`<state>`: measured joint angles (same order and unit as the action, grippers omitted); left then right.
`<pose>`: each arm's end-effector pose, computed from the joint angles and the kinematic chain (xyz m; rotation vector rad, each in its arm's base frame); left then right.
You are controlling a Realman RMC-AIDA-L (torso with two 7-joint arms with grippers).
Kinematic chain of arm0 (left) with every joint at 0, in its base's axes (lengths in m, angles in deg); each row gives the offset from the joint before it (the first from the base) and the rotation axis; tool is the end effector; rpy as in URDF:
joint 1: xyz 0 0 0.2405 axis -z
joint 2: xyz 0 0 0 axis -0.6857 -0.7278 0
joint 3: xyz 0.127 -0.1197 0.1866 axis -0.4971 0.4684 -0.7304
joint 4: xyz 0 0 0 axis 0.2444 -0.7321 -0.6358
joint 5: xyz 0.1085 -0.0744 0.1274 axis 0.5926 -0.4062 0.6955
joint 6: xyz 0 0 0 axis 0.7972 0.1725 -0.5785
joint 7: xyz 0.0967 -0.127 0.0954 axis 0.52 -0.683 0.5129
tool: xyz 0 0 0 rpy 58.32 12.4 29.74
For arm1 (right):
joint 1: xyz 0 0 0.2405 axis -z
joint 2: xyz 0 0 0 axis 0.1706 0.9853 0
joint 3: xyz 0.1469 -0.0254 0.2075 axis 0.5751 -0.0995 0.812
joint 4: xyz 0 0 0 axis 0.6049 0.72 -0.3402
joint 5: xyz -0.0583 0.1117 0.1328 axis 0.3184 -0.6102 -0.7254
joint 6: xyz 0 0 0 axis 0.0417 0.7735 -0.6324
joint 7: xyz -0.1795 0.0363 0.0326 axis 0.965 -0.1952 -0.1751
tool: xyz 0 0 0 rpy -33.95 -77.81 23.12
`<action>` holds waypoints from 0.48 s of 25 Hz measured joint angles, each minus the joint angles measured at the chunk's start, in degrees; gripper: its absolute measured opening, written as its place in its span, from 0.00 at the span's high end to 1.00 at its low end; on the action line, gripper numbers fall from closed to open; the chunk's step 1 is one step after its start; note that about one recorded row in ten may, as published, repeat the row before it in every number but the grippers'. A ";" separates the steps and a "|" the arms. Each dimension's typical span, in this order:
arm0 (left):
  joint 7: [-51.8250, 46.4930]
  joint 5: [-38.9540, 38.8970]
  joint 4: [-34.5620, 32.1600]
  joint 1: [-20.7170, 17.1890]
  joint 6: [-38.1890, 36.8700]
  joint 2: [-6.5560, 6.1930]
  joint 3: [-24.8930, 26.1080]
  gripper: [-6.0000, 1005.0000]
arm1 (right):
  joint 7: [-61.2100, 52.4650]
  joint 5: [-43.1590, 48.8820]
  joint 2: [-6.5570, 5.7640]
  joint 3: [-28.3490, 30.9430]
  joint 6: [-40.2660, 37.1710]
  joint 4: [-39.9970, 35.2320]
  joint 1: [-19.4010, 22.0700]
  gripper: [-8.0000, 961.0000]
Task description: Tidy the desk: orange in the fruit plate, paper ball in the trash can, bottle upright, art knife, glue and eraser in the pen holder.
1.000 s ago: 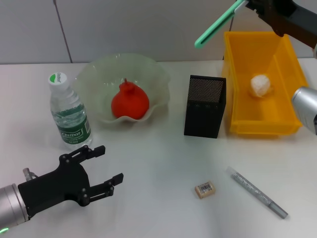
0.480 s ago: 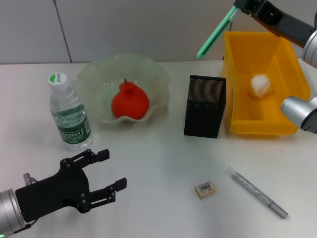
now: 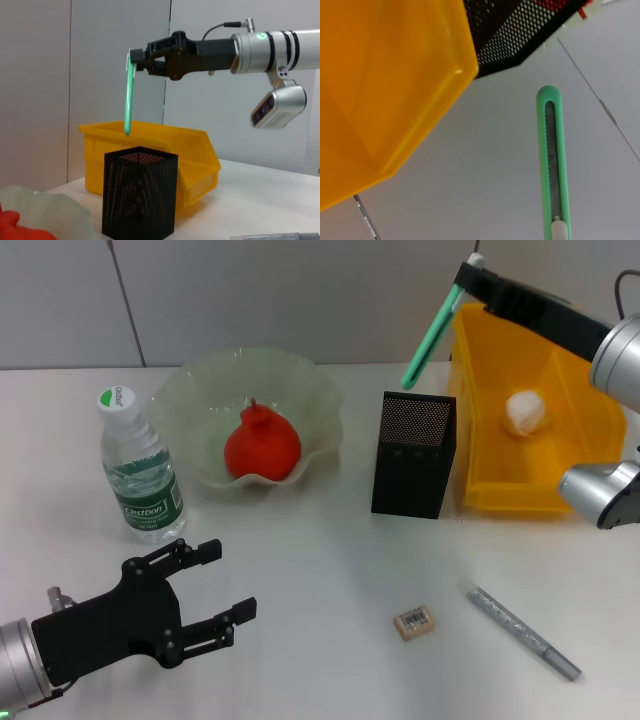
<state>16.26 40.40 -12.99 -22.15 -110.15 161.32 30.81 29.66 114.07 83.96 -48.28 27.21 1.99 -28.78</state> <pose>-0.2652 0.2666 -0.0534 -2.5556 -0.3788 -0.8534 0.1678 0.4120 0.0127 -1.0454 -1.8936 -0.9089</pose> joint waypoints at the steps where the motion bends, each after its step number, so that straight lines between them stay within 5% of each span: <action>1: 0.00 0.00 0.00 0.00 0.00 0.00 0.00 0.19 | 0.85 0.00 0.00 -0.09 0.00 0.16 0.00 0.80; 12: 0.01 -0.04 -1.00 -0.03 0.19 -0.08 0.24 0.19 | 4.48 -0.05 0.17 -1.65 0.03 -0.78 1.63 0.80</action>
<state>16.27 40.36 -14.00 -22.18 -109.96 161.25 31.05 34.13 114.02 84.12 -49.93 27.24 1.21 -27.16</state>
